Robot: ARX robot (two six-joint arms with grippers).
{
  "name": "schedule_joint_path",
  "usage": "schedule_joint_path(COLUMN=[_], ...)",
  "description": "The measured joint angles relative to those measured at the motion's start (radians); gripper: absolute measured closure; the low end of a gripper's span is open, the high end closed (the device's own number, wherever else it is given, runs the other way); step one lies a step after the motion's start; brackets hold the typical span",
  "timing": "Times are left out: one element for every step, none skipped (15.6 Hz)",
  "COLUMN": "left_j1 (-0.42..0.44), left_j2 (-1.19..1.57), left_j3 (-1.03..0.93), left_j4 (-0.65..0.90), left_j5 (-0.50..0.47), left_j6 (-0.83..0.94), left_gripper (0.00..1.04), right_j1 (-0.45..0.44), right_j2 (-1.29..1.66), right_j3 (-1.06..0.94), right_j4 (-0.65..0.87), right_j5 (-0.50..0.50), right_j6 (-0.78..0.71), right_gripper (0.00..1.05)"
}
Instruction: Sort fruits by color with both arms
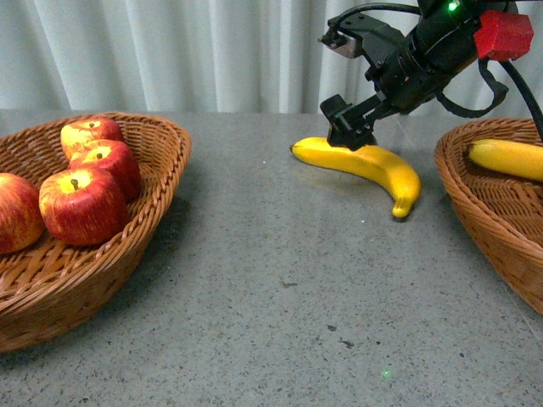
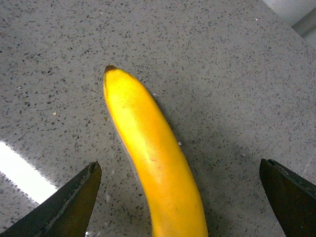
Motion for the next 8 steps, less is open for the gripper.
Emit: schedule_joint_path(left_j1=[0.0, 0.0, 0.0, 0.0, 0.0, 0.0, 0.0, 0.0], left_j2=[0.0, 0.0, 0.0, 0.0, 0.0, 0.0, 0.0, 0.0], left_j3=[0.0, 0.0, 0.0, 0.0, 0.0, 0.0, 0.0, 0.0], left_j4=[0.0, 0.0, 0.0, 0.0, 0.0, 0.0, 0.0, 0.0], left_j5=[0.0, 0.0, 0.0, 0.0, 0.0, 0.0, 0.0, 0.0], left_j6=[0.0, 0.0, 0.0, 0.0, 0.0, 0.0, 0.0, 0.0], left_gripper=[0.07, 0.07, 0.07, 0.07, 0.07, 0.07, 0.07, 0.07], right_j1=[0.001, 0.003, 0.006, 0.008, 0.009, 0.013, 0.014, 0.015], right_j2=[0.016, 0.034, 0.05, 0.067, 0.08, 0.092, 0.098, 0.1], right_j3=[0.018, 0.032, 0.039, 0.049, 0.059, 0.067, 0.07, 0.071], right_j4=[-0.016, -0.034, -0.043, -0.056, -0.068, -0.068, -0.072, -0.075], right_j5=[0.023, 0.038, 0.054, 0.055, 0.059, 0.063, 0.063, 0.063], right_j6=[-0.026, -0.047, -0.056, -0.06, -0.061, -0.061, -0.06, -0.06], right_gripper=[0.07, 0.07, 0.07, 0.07, 0.07, 0.07, 0.07, 0.07])
